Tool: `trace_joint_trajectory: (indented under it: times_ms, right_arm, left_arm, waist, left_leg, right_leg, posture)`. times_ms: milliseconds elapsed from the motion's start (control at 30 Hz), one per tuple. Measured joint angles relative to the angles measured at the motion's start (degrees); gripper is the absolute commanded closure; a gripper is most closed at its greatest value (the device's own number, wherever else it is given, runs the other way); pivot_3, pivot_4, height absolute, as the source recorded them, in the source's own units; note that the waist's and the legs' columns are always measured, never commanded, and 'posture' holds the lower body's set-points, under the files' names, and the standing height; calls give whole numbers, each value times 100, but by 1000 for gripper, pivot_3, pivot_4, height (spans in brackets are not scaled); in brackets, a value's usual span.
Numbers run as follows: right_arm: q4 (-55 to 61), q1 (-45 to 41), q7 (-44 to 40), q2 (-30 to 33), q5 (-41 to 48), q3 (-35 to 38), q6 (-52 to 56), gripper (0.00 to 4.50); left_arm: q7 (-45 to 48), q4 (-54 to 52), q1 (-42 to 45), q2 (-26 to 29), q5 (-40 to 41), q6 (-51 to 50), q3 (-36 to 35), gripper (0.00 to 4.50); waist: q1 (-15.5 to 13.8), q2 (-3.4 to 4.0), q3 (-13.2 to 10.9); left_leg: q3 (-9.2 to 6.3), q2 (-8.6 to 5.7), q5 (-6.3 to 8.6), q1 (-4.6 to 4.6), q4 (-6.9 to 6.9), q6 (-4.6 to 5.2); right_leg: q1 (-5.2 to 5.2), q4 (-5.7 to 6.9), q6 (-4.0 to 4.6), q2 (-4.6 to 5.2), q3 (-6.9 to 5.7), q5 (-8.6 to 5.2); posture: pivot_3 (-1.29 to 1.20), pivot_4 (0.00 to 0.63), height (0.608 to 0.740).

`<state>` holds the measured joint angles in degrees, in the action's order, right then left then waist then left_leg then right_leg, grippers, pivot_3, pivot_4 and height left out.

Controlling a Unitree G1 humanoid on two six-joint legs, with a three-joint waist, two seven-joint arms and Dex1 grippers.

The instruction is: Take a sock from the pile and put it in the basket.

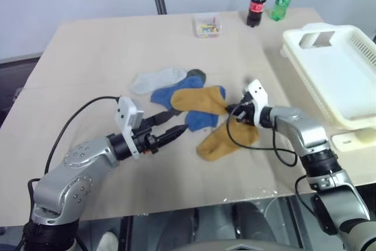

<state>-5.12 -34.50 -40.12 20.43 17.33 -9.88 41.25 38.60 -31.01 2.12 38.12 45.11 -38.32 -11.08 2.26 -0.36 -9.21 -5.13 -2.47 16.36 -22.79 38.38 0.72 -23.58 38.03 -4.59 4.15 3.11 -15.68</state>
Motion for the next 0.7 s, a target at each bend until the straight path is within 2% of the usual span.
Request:
trace_joint_trajectory:
  times_ms: [133, 267, 333, 433, 600, 700]
  right_arm:
    - [83, 64, -44, 36, -8, -5, 15, 4405]
    - [514, 160, -208, 259, 143, 46, 189, 4405]
    - [904, 174, -339, 512, 358, 160, 445, 4405]
    - [1284, 194, -499, 896, 573, 365, 696, 4405]
    - [1582, 586, -746, 1616, 767, 438, 1075, 4405]
    - [1582, 653, -732, 1718, 756, 437, 1104, 4405]
  left_arm:
    - [-1, 17, 42, -2, -33, 10, 5, 1377]
    - [-560, 593, 607, -409, -748, 431, 78, 1377]
    - [-675, 1065, 787, -471, -1283, 726, 337, 1377]
    - [-619, 1488, 795, -613, -1651, 926, 693, 1377]
    - [-446, 1892, 1018, -835, -2021, 1262, 1024, 1377]
    - [-385, 2044, 1135, -904, -2096, 1364, 1069, 1377]
  waist:
    - [0, 0, 0]
    - [-32, 0, 1]
    - [-29, 2, 1]
    - [-23, 1, 1]
    - [-49, -2, 2]
    - [-21, -2, 2]
  left_leg:
    - [0, -1, 0, 0, 0, 0]
    - [-3, -5, -1, 0, 3, -1]
    - [-1, -8, -1, 0, 2, -1]
    - [-2, -9, 0, -3, 1, 0]
    - [-3, -8, -1, -5, 5, 1]
    - [0, -8, -1, -1, 6, 1]
  right_leg:
    - [0, 0, 0, 0, 0, 0]
    - [2, 3, 0, 1, -4, 0]
    - [1, 3, -1, 3, -2, 0]
    - [1, -3, 0, 4, -1, 0]
    - [1, 3, -1, 6, -3, 0]
    - [1, 6, -1, 5, 1, 1]
  posture:
    - [0, 150, 740]
    - [0, 150, 740]
    - [0, 150, 740]
    - [0, 150, 740]
    - [0, 150, 740]
    - [0, 150, 740]
